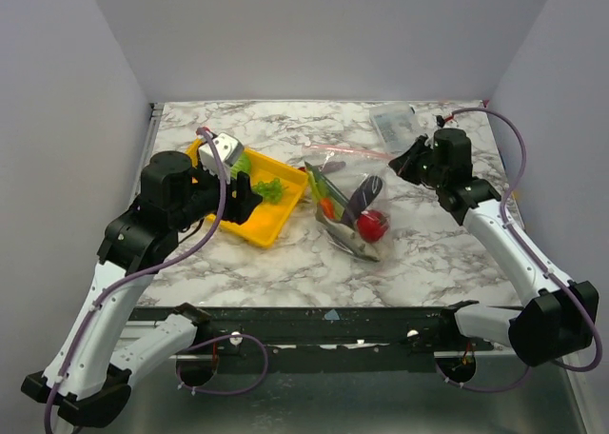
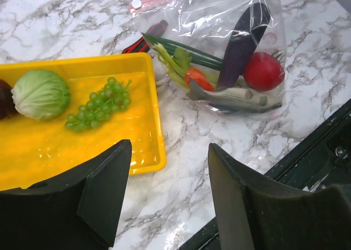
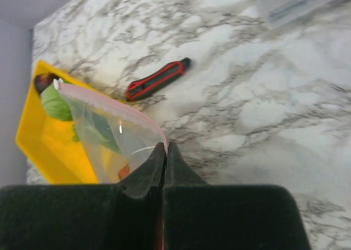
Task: Place the food in the zip-top bag and seal the zipper
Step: Place the zipper food storage bag at the center of the board.
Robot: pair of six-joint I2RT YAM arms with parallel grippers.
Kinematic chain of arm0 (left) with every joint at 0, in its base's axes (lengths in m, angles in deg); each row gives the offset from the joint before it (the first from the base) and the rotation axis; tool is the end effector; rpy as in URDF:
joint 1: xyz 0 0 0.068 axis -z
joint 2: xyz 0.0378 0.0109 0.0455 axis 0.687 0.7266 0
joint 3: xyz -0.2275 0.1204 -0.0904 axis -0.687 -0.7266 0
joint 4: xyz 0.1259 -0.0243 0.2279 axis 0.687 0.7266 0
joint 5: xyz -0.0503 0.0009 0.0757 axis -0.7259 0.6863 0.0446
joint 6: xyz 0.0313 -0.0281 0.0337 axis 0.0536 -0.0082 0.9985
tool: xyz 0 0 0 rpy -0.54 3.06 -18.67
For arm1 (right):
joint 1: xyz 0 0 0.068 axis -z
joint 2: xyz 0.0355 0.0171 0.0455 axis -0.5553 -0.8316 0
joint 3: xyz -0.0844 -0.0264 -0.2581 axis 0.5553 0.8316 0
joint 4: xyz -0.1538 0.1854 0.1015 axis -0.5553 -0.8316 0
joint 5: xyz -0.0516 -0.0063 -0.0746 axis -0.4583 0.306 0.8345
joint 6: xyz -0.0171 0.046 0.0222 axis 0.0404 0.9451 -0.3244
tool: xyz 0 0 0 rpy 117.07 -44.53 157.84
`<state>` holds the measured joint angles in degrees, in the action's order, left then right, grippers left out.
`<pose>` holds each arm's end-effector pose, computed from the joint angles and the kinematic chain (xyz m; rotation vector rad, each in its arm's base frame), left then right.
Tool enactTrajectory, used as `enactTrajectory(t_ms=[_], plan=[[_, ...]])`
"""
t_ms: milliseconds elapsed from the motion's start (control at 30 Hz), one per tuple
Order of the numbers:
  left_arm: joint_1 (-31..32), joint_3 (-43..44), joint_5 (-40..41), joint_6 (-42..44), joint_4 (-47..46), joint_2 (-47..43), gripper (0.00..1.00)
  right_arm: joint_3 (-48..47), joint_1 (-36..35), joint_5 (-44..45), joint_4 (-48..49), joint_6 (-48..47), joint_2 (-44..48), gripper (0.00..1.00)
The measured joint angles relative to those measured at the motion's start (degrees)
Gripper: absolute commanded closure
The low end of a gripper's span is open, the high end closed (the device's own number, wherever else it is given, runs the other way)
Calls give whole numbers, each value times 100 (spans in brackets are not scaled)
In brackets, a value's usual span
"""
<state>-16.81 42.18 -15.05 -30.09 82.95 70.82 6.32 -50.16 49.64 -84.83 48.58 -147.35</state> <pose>0.1362 -0.0773 0.4218 0.5220 1.9605 -0.5872 0.2666 0.0814 0.3259 0.2761 2.0475 0.6352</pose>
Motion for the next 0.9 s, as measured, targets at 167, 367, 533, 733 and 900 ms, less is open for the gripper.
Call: enactTrajectory(t_ms=[167, 367, 533, 733, 900], plan=[[0, -20, -7, 24, -57, -310, 39, 52, 83, 1167, -546, -72, -22, 100], [0, -321, -37, 61, -339, -793, 31, 420, 90, 2968, -1174, -374, -48, 97], [0, -577, -44, 107, -776, -1281, 29, 684, 116, 3954, -1759, -435, -140, 73], [0, -577, -20, 149, -1191, -1659, 2, 590, 129, 4148, -2352, -221, 133, 23], [0, -463, 208, 175, -1287, -1930, 1, -151, 129, 3742, -2575, -365, 922, 16]])
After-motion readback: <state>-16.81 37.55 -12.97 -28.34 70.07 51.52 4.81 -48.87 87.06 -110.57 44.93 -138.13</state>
